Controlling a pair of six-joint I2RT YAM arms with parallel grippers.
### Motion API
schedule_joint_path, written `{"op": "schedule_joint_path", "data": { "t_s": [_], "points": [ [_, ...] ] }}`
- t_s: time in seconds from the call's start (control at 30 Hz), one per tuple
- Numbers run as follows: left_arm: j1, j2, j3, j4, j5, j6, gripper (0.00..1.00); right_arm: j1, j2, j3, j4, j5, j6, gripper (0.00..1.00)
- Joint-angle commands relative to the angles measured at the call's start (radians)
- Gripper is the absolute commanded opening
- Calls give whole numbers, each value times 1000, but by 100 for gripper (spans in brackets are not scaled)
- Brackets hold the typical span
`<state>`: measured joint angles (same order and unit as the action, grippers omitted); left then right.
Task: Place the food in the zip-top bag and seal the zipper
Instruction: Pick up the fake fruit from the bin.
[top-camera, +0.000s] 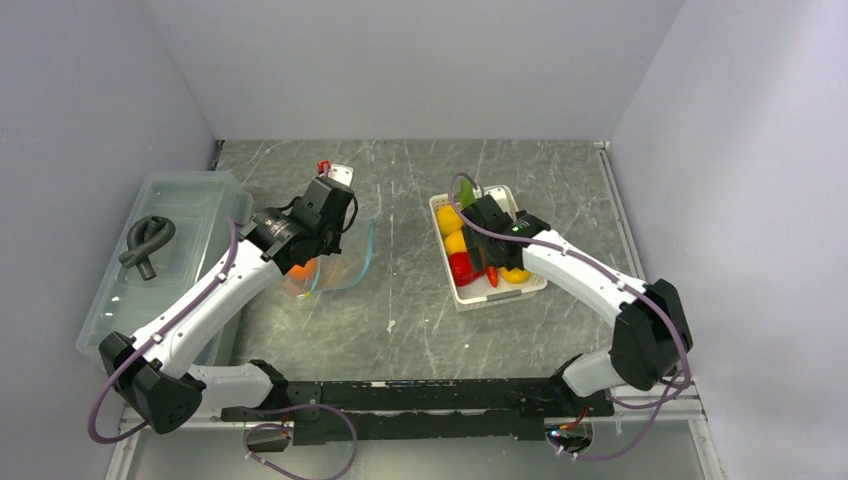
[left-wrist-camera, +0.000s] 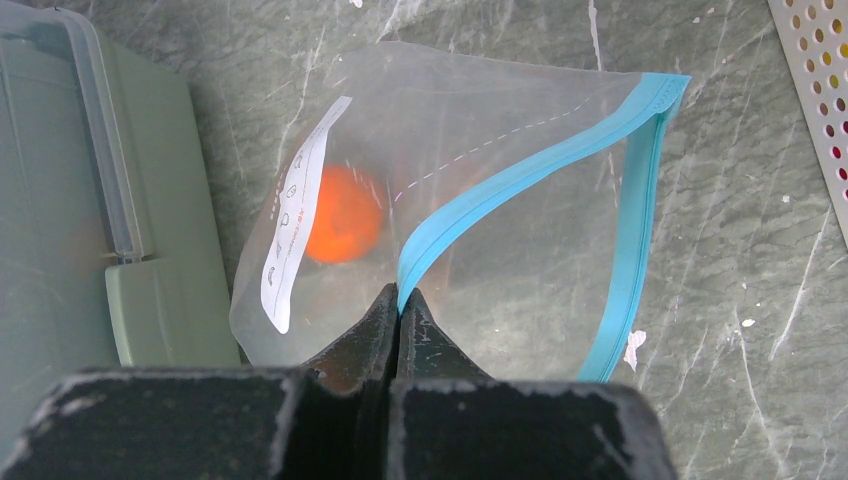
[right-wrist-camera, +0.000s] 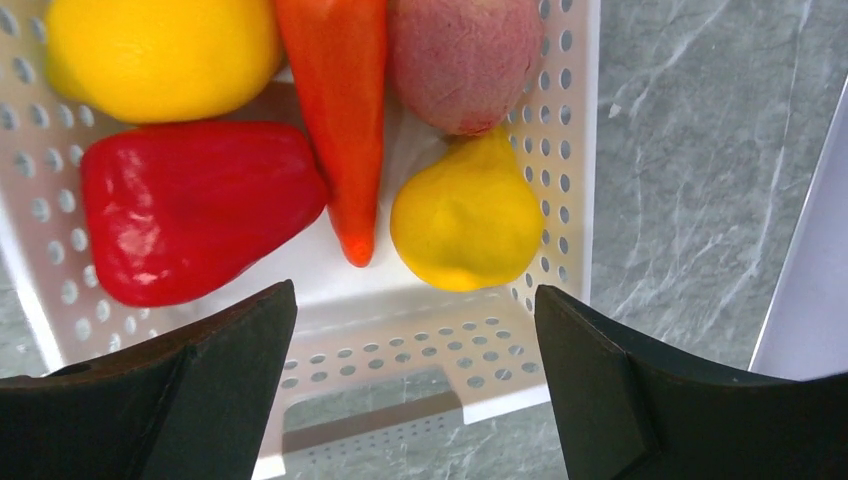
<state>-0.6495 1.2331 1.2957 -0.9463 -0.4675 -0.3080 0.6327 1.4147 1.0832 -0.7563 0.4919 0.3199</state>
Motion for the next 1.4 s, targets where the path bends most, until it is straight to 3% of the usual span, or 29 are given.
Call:
{"op": "schedule_joint_path", "data": {
  "t_s": [0.0,0.47,0.93,1.37],
  "points": [
    [2,-14,-7,34,-1,5,0,-11,50,1,2,62,-21,93],
    [4,-10,-7,35,0,7,0,-34,213,31,14,167,-38,94],
    [3,-14,-6,34,-1,6,0,-54,292,54,56,145,-42,95],
    [3,-12,-6,32,1,7,0,-61,308,38,51,142,-40,82]
  ]
}}
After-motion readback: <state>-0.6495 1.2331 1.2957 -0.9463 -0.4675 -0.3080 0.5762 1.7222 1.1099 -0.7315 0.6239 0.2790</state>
